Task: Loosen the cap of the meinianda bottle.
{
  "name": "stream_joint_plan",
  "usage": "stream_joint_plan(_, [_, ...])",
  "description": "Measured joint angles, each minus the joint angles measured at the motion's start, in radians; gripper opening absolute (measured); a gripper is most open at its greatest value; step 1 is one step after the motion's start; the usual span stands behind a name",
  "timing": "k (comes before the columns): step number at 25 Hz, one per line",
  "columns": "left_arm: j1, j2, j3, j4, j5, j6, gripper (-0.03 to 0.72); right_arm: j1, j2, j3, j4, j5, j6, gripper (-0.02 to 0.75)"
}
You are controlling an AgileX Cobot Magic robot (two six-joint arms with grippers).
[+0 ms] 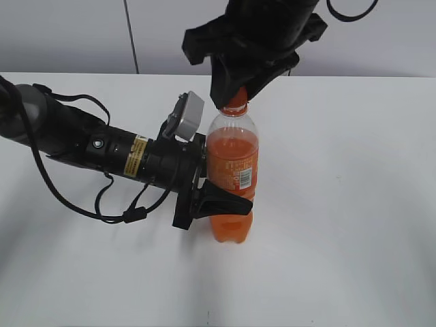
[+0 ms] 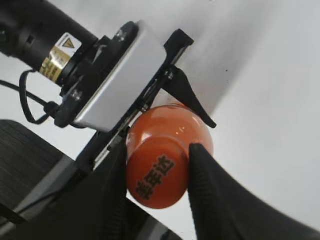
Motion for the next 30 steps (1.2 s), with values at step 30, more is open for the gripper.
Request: stream_joint_plan(30, [0.003, 0.0, 0.0, 0.02, -0.017, 0.007, 0.412, -0.001, -0.001, 0.0, 0.052, 0.005, -1.224, 0.274])
